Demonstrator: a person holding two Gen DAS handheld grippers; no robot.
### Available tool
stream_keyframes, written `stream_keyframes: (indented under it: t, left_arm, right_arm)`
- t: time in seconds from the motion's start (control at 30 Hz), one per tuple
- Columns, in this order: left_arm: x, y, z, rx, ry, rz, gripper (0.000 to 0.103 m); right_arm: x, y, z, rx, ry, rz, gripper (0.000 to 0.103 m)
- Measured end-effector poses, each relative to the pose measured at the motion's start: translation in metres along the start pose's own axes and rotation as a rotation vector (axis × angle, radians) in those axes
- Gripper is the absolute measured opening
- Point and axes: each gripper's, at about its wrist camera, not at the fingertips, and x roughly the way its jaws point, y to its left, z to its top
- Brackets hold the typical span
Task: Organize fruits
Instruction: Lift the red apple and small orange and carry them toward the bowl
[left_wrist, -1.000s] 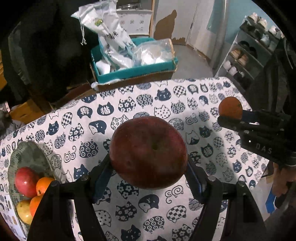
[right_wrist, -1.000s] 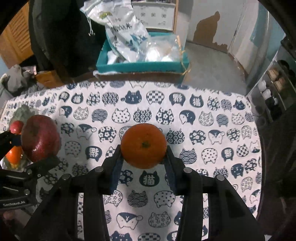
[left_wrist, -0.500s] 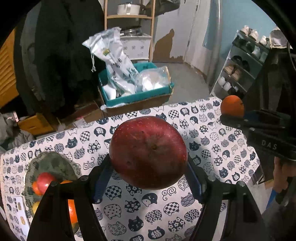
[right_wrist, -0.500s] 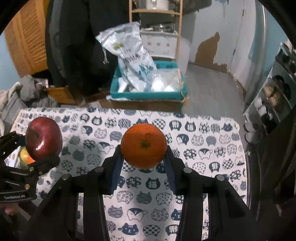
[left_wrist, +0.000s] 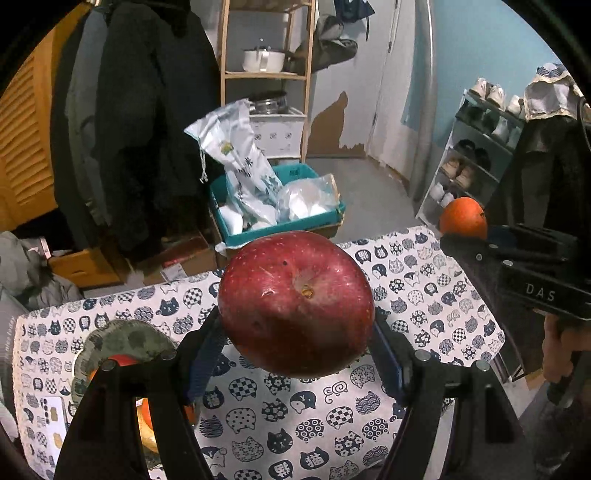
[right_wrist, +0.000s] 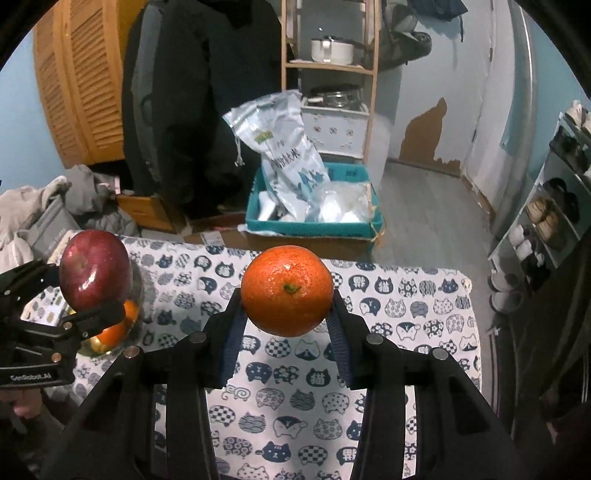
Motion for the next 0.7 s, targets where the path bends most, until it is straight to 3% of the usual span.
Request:
stream_keyframes:
  t: [0.7]
  left_arm:
    - [-0.031,0.056,-0.013,-0.093,-0.043,0.072,0.076]
  right_arm:
    - [0.006,0.064,0.027,-0.078,-0.015,0.07,0.042]
